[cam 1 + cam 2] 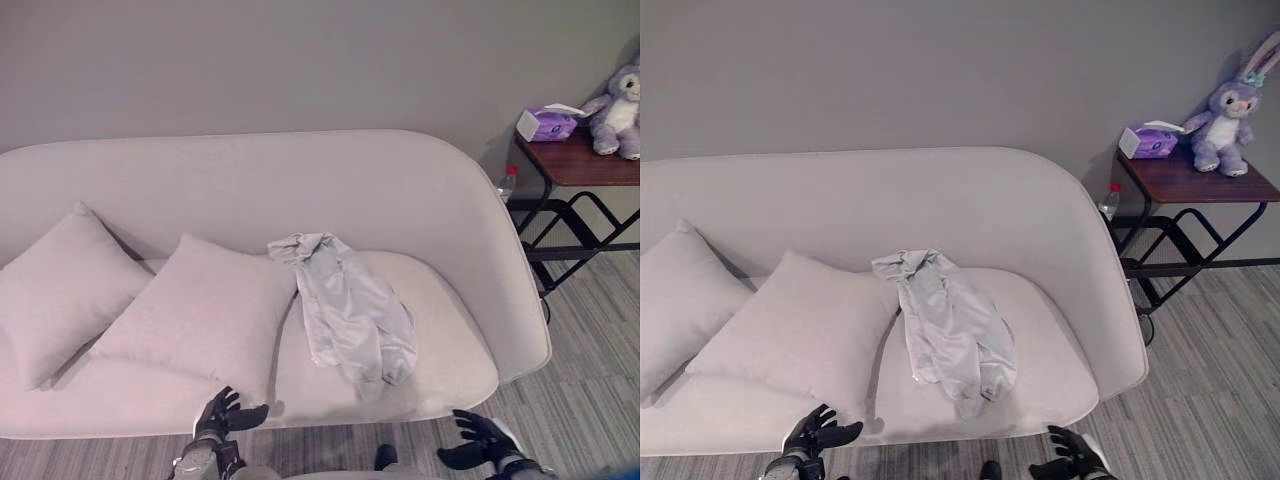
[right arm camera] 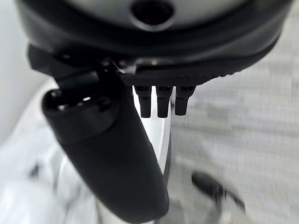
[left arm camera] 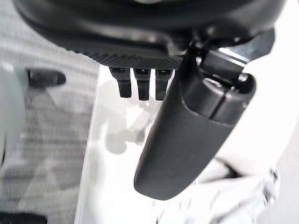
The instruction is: Hang the clothes on the sofa on the clothes rack.
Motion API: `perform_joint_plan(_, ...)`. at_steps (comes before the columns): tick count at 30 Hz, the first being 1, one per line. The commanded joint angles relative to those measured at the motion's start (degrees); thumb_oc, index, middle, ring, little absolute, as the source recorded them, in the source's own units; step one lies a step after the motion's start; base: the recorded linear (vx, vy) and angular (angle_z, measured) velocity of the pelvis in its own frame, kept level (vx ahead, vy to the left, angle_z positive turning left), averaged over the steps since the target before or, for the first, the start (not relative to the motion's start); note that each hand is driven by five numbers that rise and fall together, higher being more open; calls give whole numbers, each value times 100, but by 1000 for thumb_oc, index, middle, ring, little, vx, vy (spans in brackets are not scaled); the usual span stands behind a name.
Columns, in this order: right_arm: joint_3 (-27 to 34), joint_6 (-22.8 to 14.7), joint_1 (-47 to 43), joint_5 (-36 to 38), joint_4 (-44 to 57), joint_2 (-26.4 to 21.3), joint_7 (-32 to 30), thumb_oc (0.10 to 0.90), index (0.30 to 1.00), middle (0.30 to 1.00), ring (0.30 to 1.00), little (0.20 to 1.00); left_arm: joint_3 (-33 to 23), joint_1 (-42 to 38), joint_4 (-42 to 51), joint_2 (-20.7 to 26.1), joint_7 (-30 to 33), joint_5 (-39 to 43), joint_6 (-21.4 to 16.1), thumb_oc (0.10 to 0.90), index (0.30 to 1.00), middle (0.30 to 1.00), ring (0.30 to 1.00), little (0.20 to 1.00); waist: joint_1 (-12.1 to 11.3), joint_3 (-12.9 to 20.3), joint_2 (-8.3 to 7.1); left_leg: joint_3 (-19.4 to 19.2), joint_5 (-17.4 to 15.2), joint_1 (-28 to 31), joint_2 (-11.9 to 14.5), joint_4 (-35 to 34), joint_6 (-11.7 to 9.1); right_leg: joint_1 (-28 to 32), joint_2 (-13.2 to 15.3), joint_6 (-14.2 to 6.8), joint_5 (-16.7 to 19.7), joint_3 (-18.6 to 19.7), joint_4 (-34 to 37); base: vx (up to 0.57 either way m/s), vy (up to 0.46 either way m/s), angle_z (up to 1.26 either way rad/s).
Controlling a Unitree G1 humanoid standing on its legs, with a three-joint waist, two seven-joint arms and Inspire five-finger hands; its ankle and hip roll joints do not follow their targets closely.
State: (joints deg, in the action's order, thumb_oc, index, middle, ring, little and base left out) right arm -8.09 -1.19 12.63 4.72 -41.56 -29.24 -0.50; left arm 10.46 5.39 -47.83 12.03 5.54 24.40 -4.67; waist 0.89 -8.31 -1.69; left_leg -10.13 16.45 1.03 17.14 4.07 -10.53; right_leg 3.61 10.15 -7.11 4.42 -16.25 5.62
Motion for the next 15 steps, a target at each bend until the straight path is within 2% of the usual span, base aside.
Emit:
perform_joint_plan(1, 241, -232, -210, -22, 634, -38, -189, 800, 900, 900, 900, 900, 241, -619, 724, 189, -259, -126, -344, 800, 900, 900, 900, 900, 153, -206, -260, 55, -1413, -225, -388, 114, 145, 334, 375, -186, -252, -124, -62, 24, 152, 16)
perform_joint_plan(2, 335, -220, -221, -54, 708, -114, -218, 800, 900, 900, 900, 900, 321, -608, 888, 211, -276, -264, -318, 800, 900, 900, 900, 900, 180, -170, -182, -89, -1437, -161, -359, -275, 189, 335, 382, -250, -254, -165, -62, 30, 195, 34)
perform_joint_plan(4, 500, -231, -225, -83, 1089, -160, -290, 800, 900, 900, 900, 900, 446, -649, 1213, 244, -302, -304, -314, 800, 900, 900, 900, 900, 240, -152, -111, 19, -1473, -85, -518, -704, 265, 219, 482, -338, -114, -63, -62, 28, 228, 40)
perform_joint_plan(7, 758, -229, -230, -199, 1481, -133, -348, 800, 900, 900, 900, 900, 492, -731, 1598, 446, -404, -426, -321, 800, 900, 900, 900, 900, 329, -128, -121, -163, -1585, 27, -805, -855, 414, -48, 790, -487, 193, 151, -293, 51, 247, -7)
perform_joint_plan(9, 785, -252, -372, -226, 1599, -112, -351, 800, 900, 900, 900, 900, 439, -739, 1856, 578, -455, -455, -342, 800, 900, 900, 900, 900, 281, -59, -129, -311, -1739, 102, -979, -907, 541, -192, 986, -568, 337, 230, -400, 65, 249, -36)
perform_joint_plan(10, 724, -243, -521, -282, 1660, -105, -347, 800, 900, 900, 900, 900, 436, -821, 1985, 684, -493, -505, -336, 800, 900, 900, 900, 900, 268, -82, -131, -394, -1830, 205, -1096, -907, 622, -384, 1131, -583, 496, 352, -776, 44, 210, -46)
perform_joint_plan(13, 600, -186, -587, -433, 1858, -28, -270, 800, 900, 900, 900, 900, 398, -956, 2006, 763, -451, -591, -290, 800, 900, 900, 900, 900, 261, -219, -121, -400, -1896, 394, -1163, -907, 698, -676, 1188, -592, 757, 666, -1464, 34, 79, -39)
perform_joint_plan(15, 575, -191, -575, -438, 1840, 3, -271, 800, 900, 900, 900, 900, 409, -990, 1983, 767, -439, -596, -283, 800, 900, 900, 900, 900, 265, -248, -116, -378, -1903, 415, -1133, -907, 687, -761, 1171, -614, 769, 794, -1623, 17, -52, -8)
